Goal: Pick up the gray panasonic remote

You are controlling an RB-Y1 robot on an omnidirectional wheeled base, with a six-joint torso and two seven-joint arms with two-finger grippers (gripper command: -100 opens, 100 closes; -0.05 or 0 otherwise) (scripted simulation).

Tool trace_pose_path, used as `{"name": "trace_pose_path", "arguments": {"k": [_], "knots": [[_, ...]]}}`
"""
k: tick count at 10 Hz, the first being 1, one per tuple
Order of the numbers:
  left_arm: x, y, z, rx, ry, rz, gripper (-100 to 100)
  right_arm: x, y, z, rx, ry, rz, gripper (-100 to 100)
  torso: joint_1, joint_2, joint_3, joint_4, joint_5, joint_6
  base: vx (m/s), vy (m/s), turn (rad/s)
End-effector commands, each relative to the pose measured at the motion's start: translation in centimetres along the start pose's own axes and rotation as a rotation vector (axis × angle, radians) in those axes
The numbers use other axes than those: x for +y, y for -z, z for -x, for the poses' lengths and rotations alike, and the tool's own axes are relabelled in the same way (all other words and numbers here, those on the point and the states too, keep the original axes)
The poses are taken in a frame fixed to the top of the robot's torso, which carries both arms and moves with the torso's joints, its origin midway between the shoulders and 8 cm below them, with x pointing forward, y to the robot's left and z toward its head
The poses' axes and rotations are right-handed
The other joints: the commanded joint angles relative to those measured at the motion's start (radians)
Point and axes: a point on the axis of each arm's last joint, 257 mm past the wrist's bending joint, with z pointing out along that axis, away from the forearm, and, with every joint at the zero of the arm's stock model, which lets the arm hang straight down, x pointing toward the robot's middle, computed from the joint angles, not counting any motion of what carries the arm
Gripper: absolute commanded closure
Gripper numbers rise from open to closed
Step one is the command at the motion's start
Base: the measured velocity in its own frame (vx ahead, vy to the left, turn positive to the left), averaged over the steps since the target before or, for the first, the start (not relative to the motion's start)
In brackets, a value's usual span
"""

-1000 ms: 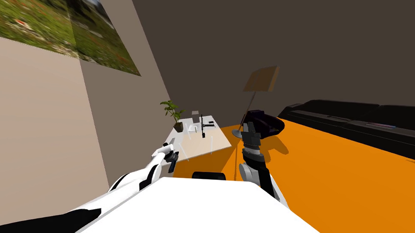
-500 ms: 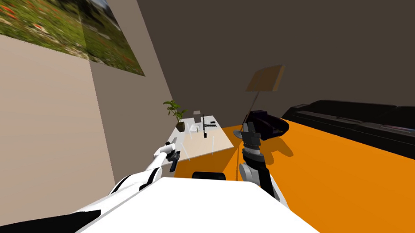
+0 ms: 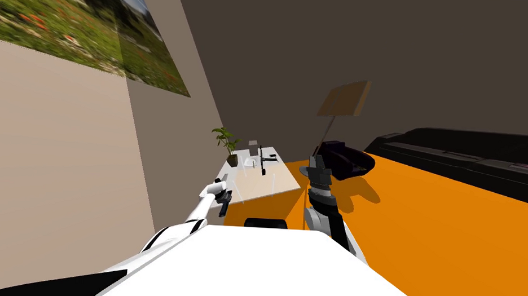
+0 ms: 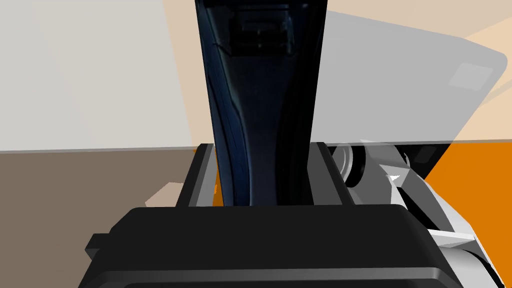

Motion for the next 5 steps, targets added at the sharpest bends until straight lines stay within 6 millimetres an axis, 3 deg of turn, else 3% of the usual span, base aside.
{"name": "trace_pose_path", "arguments": {"k": [1, 4, 5], "knots": [[1.48, 0.22, 0.42, -0.012, -0.007, 0.005, 100, 0.0, 0.0, 0.0, 0.0, 0.0, 0.0, 0, 0.0, 0.0, 0.0, 0.0, 0.0, 0.0, 0.012, 0.054, 0.062], [1.38, 0.45, -0.07, 0.0, -0.008, 0.005, 100, 0.0, 0.0, 0.0, 0.0, 0.0, 0.0, 0, -0.002, 0.0, 0.0, 0.0, -0.001, 0.001, 0.003, 0.013, 0.006], [1.4, 0.5, -0.09, 0.0, -0.008, 0.005, 0, 0.0, 0.0, 0.0, 0.0, 0.0, 0.0, 0, -0.002, 0.0, 0.0, 0.0, -0.001, 0.0, 0.0, 0.0, 0.0]]}}
